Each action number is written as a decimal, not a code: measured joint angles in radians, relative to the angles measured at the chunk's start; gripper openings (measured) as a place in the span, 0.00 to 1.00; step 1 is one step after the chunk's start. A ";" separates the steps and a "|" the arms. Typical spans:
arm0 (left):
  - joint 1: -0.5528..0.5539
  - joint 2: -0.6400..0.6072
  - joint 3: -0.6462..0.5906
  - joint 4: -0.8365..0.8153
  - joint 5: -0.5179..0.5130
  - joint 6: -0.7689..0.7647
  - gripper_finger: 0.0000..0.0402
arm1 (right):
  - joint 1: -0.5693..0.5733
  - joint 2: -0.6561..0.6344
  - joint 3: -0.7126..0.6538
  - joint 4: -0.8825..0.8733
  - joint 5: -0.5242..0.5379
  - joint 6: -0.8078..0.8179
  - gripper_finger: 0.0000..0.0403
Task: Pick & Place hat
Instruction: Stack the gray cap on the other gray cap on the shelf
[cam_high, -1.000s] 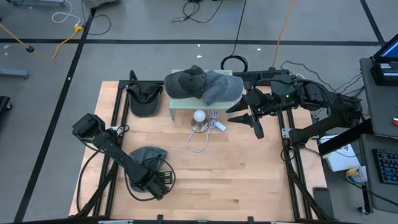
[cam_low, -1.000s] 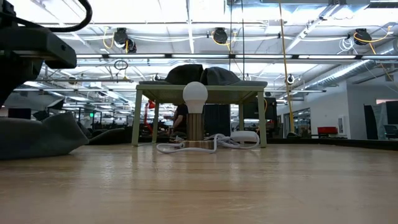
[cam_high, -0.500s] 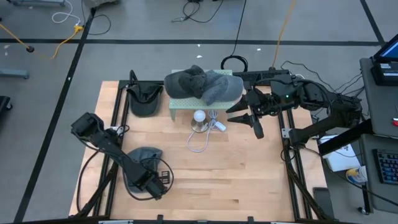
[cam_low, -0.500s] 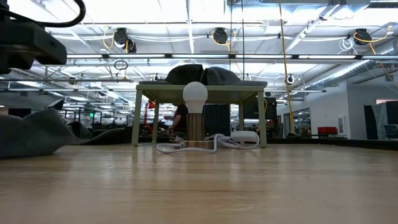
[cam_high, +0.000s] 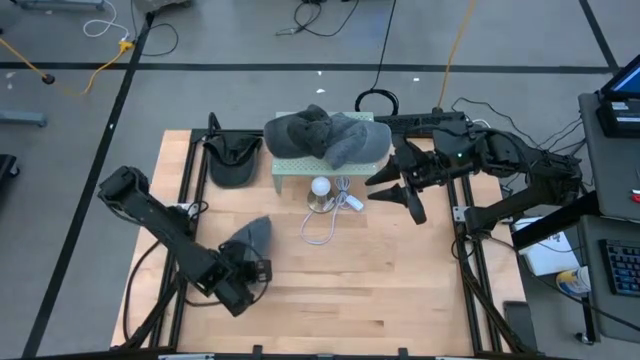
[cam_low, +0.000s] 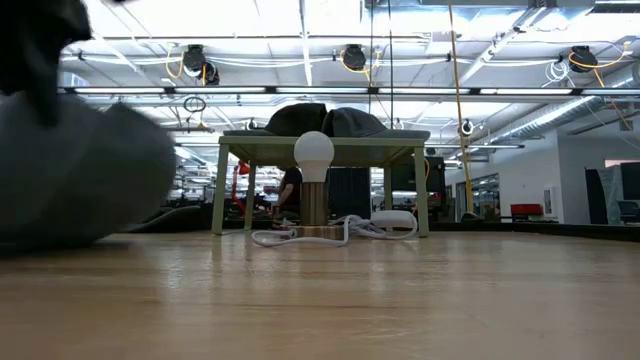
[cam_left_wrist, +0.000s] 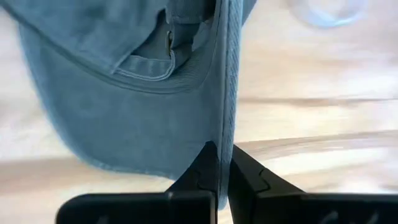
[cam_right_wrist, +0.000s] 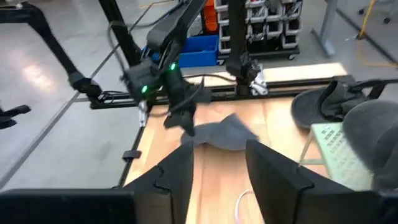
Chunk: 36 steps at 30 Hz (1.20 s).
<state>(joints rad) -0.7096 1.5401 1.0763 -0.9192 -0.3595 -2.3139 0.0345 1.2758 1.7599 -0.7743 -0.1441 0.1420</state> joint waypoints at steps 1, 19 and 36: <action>0.000 -0.016 0.000 0.001 -0.042 0.012 0.02 | 0.000 0.000 0.000 -0.007 -0.012 0.012 0.37; -0.014 -0.255 0.000 0.012 -0.613 0.351 0.02 | 0.000 0.000 0.000 -0.146 0.019 0.385 0.79; -0.131 -0.312 0.002 -0.016 -1.212 0.454 0.02 | 0.006 -0.007 -0.241 0.251 0.063 0.708 0.78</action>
<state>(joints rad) -0.8402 1.2278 1.0779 -0.9347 -1.5719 -1.8599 0.0410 1.2686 1.5188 -0.5230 -0.0811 0.8498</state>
